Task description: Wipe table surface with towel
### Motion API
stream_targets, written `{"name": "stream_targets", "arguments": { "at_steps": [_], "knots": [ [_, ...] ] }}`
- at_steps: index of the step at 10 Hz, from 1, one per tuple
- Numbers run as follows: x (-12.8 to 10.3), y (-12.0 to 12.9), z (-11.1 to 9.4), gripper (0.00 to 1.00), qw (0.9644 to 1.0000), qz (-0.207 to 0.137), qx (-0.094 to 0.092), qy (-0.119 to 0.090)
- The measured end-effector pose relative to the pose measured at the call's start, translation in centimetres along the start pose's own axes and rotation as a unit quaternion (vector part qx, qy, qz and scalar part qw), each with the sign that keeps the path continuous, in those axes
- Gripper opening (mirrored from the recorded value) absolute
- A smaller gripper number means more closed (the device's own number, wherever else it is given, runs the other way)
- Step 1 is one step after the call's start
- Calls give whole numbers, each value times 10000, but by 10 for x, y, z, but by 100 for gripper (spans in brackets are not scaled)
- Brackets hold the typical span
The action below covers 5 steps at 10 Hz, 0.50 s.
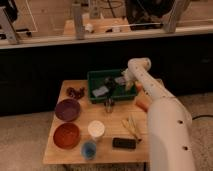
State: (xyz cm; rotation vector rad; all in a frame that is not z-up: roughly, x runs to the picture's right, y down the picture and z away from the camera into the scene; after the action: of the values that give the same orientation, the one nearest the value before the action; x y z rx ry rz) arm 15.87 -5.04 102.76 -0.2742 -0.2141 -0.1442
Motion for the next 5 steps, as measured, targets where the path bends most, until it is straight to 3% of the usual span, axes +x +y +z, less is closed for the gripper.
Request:
{"name": "stream_targets", "arguments": {
  "at_steps": [5],
  "knots": [
    [-4,-1,1,80,9999,-61,-14,-153]
  ]
}}
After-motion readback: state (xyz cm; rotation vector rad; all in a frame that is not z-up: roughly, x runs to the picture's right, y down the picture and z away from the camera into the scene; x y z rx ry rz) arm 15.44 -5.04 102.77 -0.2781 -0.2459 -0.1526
